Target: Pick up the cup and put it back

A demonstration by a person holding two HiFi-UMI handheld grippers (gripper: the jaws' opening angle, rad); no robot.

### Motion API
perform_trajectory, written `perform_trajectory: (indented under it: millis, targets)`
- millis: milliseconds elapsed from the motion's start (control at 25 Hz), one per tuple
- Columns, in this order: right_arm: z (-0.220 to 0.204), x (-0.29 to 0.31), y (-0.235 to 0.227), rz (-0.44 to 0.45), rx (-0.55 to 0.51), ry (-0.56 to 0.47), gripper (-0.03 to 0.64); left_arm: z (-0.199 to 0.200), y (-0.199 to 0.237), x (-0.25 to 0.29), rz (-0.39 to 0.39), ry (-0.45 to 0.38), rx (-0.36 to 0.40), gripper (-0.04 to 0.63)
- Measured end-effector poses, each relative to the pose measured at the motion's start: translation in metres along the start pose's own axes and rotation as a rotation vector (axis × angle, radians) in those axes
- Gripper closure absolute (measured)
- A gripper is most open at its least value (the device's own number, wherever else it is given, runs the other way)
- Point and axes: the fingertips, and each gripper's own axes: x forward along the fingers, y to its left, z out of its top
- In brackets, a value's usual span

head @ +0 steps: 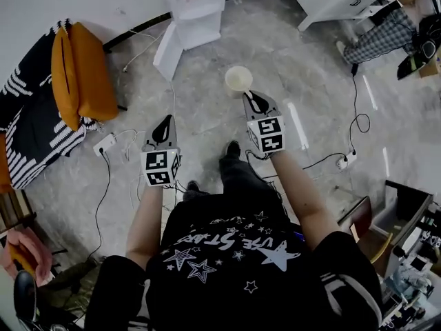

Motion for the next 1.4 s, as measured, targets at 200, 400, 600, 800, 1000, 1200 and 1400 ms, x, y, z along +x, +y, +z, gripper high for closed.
perform_trajectory:
  millis: [200, 400, 600, 800, 1000, 1200, 1400]
  targets:
    - [-0.019, 0.044, -0.077, 0.050, -0.060, 0.080, 0.572, 0.010, -0.013, 0.074, 0.070, 0.016, -0.074, 0.586]
    - [-0.030, 0.117, -0.118, 0.066, -0.046, 0.130, 0.572, 0.018, 0.000, 0.144, 0.112, 0.006, -0.099, 0.586]
    - [-0.043, 0.222, -0.123, 0.077, -0.036, 0.180, 0.572, -0.002, 0.042, 0.217, 0.123, 0.004, -0.101, 0.586]
    - [-0.062, 0.341, -0.115, 0.086, -0.066, 0.240, 0.572, -0.043, 0.107, 0.295, 0.141, 0.027, -0.093, 0.586]
    - [-0.097, 0.454, -0.101, 0.086, -0.061, 0.301, 0.572, -0.094, 0.166, 0.359, 0.175, 0.043, -0.143, 0.586]
    - [-0.129, 0.545, -0.104, 0.109, -0.034, 0.327, 0.572, -0.145, 0.180, 0.418, 0.156, 0.095, -0.122, 0.586]
    - [-0.168, 0.622, -0.125, 0.113, -0.045, 0.351, 0.572, -0.180, 0.194, 0.464, 0.214, 0.089, -0.218, 0.586]
